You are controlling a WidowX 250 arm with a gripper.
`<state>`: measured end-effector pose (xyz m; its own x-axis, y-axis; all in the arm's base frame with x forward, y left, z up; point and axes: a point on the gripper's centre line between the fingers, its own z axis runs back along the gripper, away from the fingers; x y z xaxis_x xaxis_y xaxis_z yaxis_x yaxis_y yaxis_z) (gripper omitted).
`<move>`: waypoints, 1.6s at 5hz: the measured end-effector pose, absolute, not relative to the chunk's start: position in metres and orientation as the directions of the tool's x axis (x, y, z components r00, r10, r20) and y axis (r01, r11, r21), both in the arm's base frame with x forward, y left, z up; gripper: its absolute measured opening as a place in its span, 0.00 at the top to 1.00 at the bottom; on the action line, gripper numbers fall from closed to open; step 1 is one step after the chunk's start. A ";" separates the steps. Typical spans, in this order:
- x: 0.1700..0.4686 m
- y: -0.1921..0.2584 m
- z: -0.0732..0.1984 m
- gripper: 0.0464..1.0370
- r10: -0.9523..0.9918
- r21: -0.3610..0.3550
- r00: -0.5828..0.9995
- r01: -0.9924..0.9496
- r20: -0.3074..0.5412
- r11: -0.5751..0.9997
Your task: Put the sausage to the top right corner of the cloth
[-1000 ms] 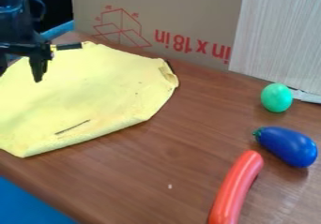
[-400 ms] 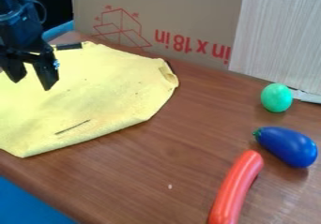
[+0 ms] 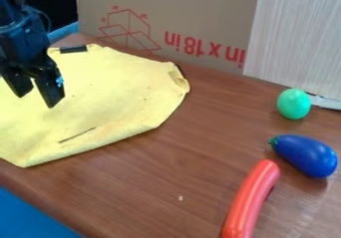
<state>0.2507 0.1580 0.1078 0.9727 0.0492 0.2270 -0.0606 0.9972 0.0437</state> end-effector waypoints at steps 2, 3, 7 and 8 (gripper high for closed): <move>0.243 0.130 0.099 0.04 -0.027 0.034 0.974 0.019 0.223 0.999; 0.241 0.121 0.095 0.04 -0.057 0.016 0.974 0.054 0.218 0.998; 0.246 0.061 0.120 0.04 -0.050 0.134 0.950 0.009 0.308 0.991; 0.247 0.031 0.124 0.04 -0.066 0.223 0.949 -0.004 0.308 0.975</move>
